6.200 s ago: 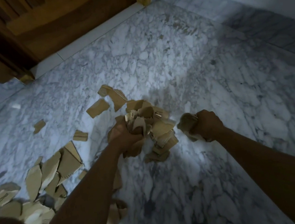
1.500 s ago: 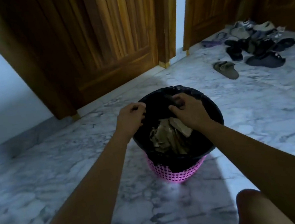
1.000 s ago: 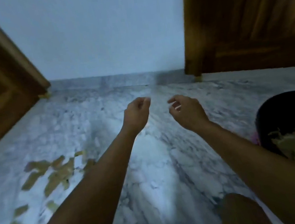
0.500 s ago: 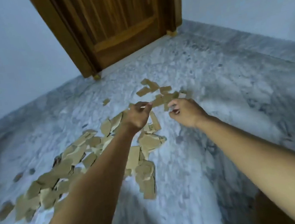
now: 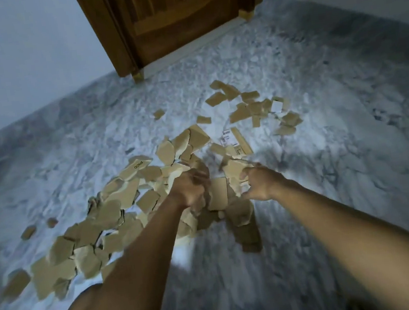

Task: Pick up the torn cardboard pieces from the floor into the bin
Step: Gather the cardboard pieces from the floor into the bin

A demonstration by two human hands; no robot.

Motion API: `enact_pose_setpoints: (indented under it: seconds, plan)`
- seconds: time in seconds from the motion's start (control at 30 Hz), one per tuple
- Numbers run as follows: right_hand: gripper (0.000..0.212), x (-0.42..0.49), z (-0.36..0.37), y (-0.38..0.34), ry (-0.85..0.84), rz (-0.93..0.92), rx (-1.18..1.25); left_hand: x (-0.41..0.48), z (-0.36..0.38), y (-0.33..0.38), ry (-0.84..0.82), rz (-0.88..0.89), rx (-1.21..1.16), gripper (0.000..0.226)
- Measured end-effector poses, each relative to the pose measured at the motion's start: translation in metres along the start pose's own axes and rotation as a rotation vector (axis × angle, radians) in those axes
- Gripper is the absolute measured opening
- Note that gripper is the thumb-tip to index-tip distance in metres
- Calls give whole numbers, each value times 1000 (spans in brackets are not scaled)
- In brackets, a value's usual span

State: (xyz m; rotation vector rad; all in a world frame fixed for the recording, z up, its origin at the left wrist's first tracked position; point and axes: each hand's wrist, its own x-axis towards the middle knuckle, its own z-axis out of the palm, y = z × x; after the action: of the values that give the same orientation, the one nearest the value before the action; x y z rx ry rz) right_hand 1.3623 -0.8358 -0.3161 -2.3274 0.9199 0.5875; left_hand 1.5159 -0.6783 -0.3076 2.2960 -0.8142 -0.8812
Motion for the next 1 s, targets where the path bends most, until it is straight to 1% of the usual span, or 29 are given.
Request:
enact_pose_setpoints:
  seconds: [0.07, 0.13, 0.2, 0.27, 0.3, 0.37, 0.43, 0.5, 0.57, 0.6, 0.67, 0.7, 0.77, 0.87, 0.93, 1.0]
  plan:
    - [79, 14, 23, 5, -25, 7, -9, 18, 14, -16, -33, -19, 63, 31]
    - [82, 33, 51, 14, -10, 1, -13, 39, 32, -30, -63, -36, 126, 42]
    - [87, 52, 81, 21, 23, 36, -13, 62, 51, -42, -87, -38, 216, 60]
    - [88, 67, 109, 30, 105, 43, -97, 87, 69, -53, -119, 18, 383, 88]
    - [87, 71, 121, 36, 158, 20, -159, 96, 77, -57, -163, 37, 478, 99]
    - [83, 79, 139, 47, 236, -49, -235, 111, 89, -64, -229, 61, 633, 112]
    - [74, 85, 144, 56, 315, -107, -217, 119, 94, -68, -238, 86, 755, 117]
    - [69, 87, 143, 58, 382, -158, -178, 122, 96, -68, -206, 88, 798, 119]
    - [65, 92, 139, 59, 382, -211, -122, 120, 92, -63, -119, 106, 825, 121]
    - [60, 93, 136, 59, 346, -227, -30, 120, 92, -62, -69, 121, 839, 122]
    - [49, 99, 129, 61, 237, -210, 286, 115, 93, -60, 16, 136, 839, 124]
    - [48, 102, 124, 63, 187, -185, 416, 114, 93, -61, 50, 131, 827, 124]
    - [52, 109, 112, 70, 184, -143, 552, 110, 90, -64, 101, 109, 807, 111]
    - [48, 114, 98, 85, 170, -103, 724, 101, 80, -63, 179, 110, 786, 86]
    - [42, 110, 91, 93, 143, -120, 742, 88, 77, -58, 164, 107, 700, 75]
    - [43, 103, 84, 99, 162, -124, 739, 74, 75, -51, 202, 127, 539, 60]
